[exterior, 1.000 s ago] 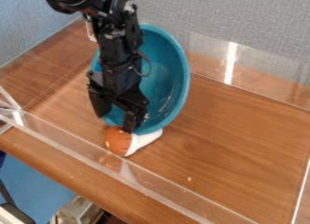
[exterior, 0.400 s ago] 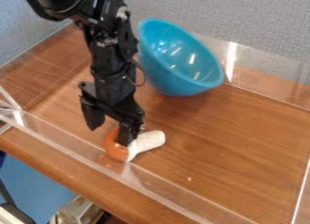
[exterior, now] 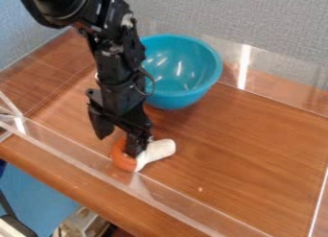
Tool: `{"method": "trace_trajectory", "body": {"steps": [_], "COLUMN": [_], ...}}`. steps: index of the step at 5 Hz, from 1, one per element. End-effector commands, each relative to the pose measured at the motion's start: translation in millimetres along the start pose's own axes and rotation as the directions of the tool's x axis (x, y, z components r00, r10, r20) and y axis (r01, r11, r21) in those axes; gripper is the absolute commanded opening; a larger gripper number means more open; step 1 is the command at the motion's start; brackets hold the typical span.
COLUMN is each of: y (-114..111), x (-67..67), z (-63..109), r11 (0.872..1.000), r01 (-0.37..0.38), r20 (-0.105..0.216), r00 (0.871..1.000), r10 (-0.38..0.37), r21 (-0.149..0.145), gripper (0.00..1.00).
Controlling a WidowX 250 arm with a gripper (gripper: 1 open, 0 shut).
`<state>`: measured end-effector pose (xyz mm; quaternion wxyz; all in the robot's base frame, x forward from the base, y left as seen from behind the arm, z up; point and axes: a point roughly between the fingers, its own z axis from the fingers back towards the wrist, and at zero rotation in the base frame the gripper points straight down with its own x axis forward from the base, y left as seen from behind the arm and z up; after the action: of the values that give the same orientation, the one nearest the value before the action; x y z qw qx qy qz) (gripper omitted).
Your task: Put the mushroom in the blue bowl
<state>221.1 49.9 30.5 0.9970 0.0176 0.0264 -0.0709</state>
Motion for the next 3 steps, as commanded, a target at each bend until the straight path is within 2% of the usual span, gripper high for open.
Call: {"method": "trace_trajectory", "body": {"steps": [1, 2, 3], "y": [-0.1, -1.2, -5.6], "x": [-16.8, -13.6, -14.4], "z": [-24.6, -27.3, -28.9], "r11": [0.999, 0.998, 1.0], "r01": [0.042, 0.055, 0.018], "r20": [-0.102, -0.11, -0.12], "r00": [0.994, 0.992, 0.993], "r10": [-0.042, -0.055, -0.019], "r21": [-0.009, -0.006, -0.006], "gripper": [1.0, 1.0, 1.0]}}
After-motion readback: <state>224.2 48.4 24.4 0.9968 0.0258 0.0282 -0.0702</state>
